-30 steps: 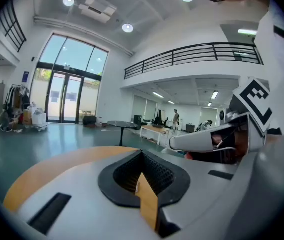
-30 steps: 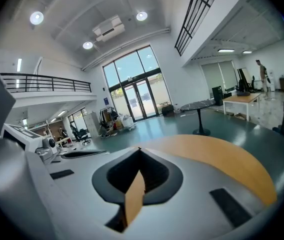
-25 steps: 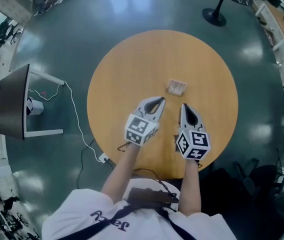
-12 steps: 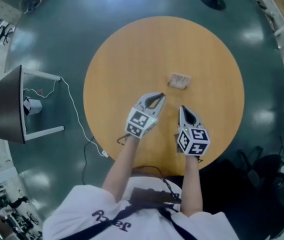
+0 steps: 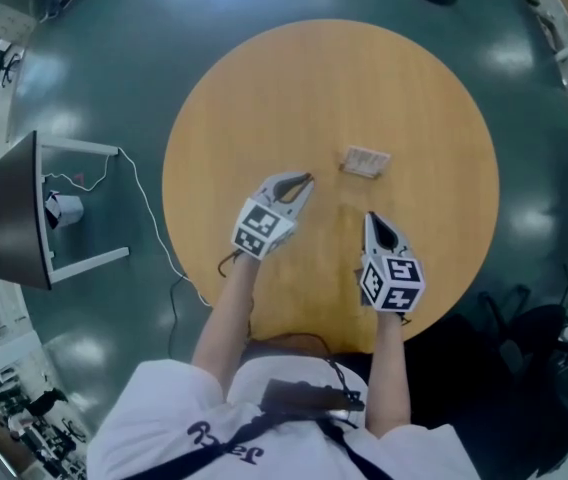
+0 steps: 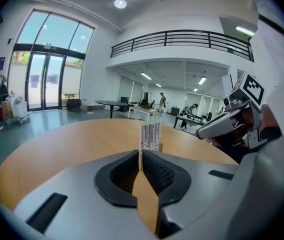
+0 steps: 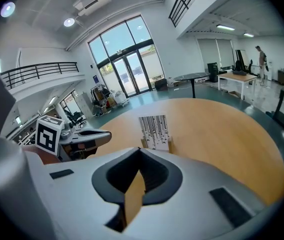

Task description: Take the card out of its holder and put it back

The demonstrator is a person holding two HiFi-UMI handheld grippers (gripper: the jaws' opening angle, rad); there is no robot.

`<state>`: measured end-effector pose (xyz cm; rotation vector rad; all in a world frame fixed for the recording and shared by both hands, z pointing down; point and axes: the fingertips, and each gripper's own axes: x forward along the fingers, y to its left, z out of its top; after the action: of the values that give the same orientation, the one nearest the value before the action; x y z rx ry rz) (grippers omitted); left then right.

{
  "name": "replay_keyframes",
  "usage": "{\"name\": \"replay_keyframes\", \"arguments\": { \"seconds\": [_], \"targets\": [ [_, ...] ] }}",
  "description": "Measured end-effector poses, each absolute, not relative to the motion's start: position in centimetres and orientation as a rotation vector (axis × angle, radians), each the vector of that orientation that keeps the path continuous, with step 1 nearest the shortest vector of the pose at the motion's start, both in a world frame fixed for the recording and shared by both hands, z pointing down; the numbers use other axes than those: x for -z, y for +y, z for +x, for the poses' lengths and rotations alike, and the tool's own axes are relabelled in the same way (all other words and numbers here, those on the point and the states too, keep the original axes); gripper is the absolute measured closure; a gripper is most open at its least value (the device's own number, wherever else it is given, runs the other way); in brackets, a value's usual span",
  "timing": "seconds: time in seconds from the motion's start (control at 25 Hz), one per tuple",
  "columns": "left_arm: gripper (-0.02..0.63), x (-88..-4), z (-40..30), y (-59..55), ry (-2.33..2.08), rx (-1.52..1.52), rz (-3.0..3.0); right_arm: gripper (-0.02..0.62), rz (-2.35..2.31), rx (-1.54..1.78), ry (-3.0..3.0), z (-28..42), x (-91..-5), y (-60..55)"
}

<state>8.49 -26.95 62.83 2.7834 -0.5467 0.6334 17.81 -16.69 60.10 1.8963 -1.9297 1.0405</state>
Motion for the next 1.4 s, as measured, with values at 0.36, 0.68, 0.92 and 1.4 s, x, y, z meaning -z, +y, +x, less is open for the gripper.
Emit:
{"name": "replay_keyframes", "arguments": {
  "seconds": [0.36, 0.68, 0.92, 1.4],
  "targets": [
    [0.576, -63.5, 10.8, -29.1, -0.354, -0.663, 2.837, 0.577, 1.867, -1.062, -1.919, 18.1, -61.7, -17.8],
    [0.502, -63.9, 13.9, -29.8, -0.213, -0.642, 2.857, 0.577, 1.858, -1.069, -1.905, 19.1, -62.3, -18.4],
    [0.477, -63.5, 16.1, -29.6, -0.086, -0.589, 2.888, 0.577, 1.866, -1.075, -1.893, 20.2, -62.8, -18.7],
    [0.477, -62.7, 19.4, -28.8, 0.221, -0.544, 2.905, 0.577, 1.883, -1.083, -1.879, 21.2, -63.6, -19.4]
  ]
}}
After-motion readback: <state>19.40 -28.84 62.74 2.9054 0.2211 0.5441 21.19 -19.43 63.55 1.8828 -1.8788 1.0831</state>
